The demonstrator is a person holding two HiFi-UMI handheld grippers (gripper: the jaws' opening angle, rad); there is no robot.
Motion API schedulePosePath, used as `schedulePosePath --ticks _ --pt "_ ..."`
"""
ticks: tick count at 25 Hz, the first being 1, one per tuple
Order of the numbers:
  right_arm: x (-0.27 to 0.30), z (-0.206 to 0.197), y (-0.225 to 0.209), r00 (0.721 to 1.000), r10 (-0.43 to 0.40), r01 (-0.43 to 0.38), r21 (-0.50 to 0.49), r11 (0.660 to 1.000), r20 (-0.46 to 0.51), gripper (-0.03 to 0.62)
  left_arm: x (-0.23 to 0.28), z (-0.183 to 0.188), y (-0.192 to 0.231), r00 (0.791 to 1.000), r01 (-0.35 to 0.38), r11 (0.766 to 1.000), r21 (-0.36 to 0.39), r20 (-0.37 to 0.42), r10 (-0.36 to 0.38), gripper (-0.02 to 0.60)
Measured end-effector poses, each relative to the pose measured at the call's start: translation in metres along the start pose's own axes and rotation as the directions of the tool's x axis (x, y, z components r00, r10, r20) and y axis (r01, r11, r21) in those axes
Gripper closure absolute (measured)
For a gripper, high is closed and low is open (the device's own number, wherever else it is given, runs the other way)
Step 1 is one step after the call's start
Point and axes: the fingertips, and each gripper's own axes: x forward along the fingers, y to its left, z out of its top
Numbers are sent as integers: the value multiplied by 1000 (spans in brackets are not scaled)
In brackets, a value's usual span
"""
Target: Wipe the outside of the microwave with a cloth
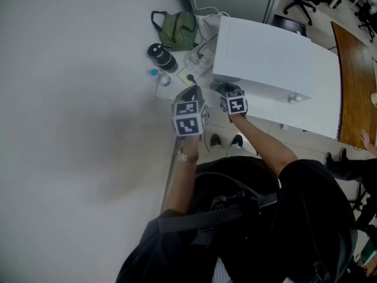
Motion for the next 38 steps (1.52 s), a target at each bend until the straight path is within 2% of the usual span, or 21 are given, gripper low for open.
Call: schedulePosePath --ticks 3,6,9,12,14,17,19,23,25,27,30,33,38 --pt "-10 -12 -20 1000 -5 6 33 999 -17 582 -2 -6 2 1000 -2 1000 -7 -8 2 595" --pt "-23 -26 -54 999 -37 37 17 999 -33 582 6 -8 0 1000 15 1000 -8 -13 -15 595" --pt "-46 -55 -107 987 -139 143 51 988 -77 582 14 -5 -11 999 53 999 1 -8 -53 595" --pt "-84 -81 -167 959 -259 274 137 952 -118 582 17 -4 -27 995 96 995 19 -14 -96 595" --pt "-108 -91 -202 929 -344 364 166 916 -138 582 18 -4 -33 993 120 992 32 -19 -119 595" --pt "-128 -92 -222 878 -456 471 86 878 -147 582 15 -9 -36 988 156 987 40 -17 -155 595" --pt "-133 -80 -213 871 -480 488 79 869 -104 582 14 -17 -39 982 187 982 33 -24 -187 595" --pt "-169 -39 -159 905 -425 399 295 868 28 582 9 -33 -52 962 267 964 1 -60 -266 595" --pt "-201 -14 -123 915 -386 325 351 878 117 582 7 -36 -60 954 293 956 -4 -61 -293 595" --pt "-230 12 -90 924 -336 259 347 902 185 582 7 -32 -72 949 312 950 19 -62 -310 595" --pt "-265 28 -51 934 -270 206 264 942 235 582 -14 -32 -107 930 366 929 59 -64 -363 595" --pt "-286 16 -26 950 -215 162 231 959 226 582 -45 -47 -139 915 402 910 100 -81 -395 595" --pt "-312 -24 13 975 -101 63 192 979 199 582 -96 -80 -172 921 387 913 131 -105 -375 595"
